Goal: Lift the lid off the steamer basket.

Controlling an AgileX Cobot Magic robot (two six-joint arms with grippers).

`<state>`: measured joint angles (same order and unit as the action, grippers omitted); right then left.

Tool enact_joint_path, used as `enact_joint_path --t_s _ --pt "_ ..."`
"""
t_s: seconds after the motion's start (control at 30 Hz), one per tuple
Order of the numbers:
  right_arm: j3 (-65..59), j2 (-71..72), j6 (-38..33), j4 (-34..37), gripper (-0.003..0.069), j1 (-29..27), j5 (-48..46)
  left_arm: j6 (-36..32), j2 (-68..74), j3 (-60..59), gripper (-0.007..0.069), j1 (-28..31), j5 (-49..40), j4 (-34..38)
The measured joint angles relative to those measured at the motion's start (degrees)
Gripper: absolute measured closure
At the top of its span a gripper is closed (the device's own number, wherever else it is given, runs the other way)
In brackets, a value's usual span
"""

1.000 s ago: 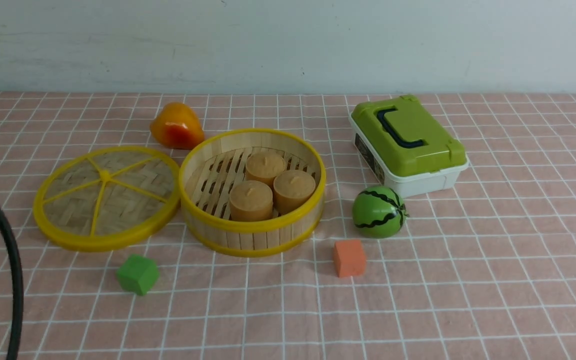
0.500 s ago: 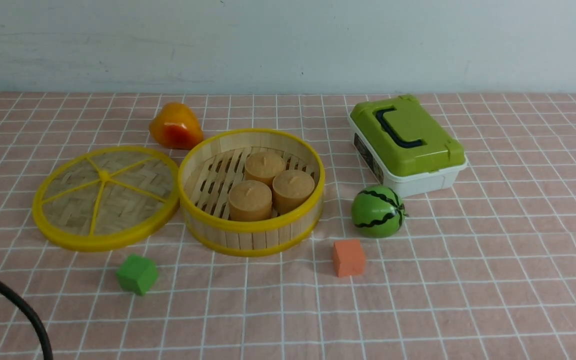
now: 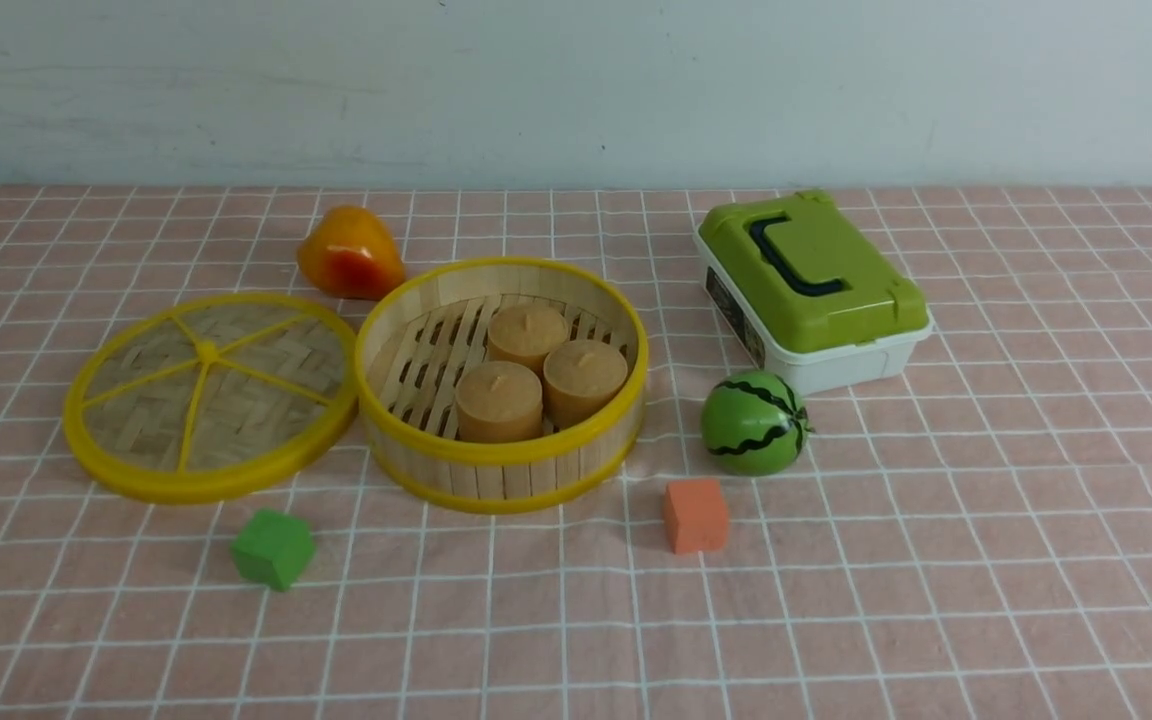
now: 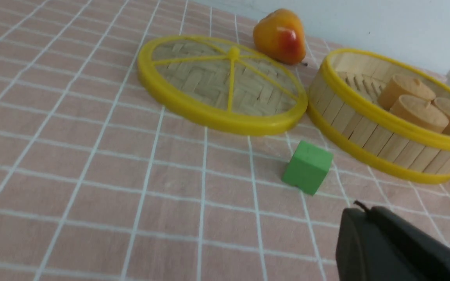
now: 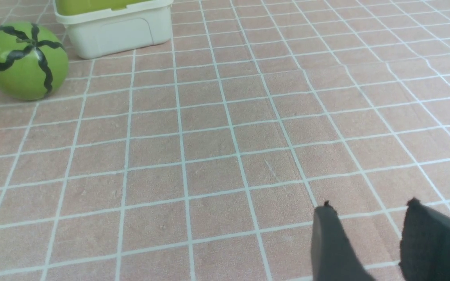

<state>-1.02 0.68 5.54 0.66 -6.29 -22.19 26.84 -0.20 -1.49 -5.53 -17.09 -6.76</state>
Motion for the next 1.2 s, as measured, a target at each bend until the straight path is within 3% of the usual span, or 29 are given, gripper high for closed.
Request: enact_joint_path --t_s 0.23,0.37,0.7,1.2 --pt "0.0 0.0 0.0 0.0 0.0418 0.0 0.0 -1.2 -0.4 -0.3 0.0637 2.2 -4.5 2.8" --pt "0.0 0.0 0.0 0.0 0.0418 0.0 0.0 -7.8 -0.4 -0.3 0.0636 6.0 -4.6 4.8" --pt "0.0 0.0 0.0 0.0 0.0418 0.0 0.0 -17.9 -0.4 -0.3 0.0636 6.3 -4.6 6.8" --pt "0.0 0.0 0.0 0.0 0.0418 0.0 0.0 -19.1 -0.4 -0.3 0.0633 6.3 -4.6 6.8"
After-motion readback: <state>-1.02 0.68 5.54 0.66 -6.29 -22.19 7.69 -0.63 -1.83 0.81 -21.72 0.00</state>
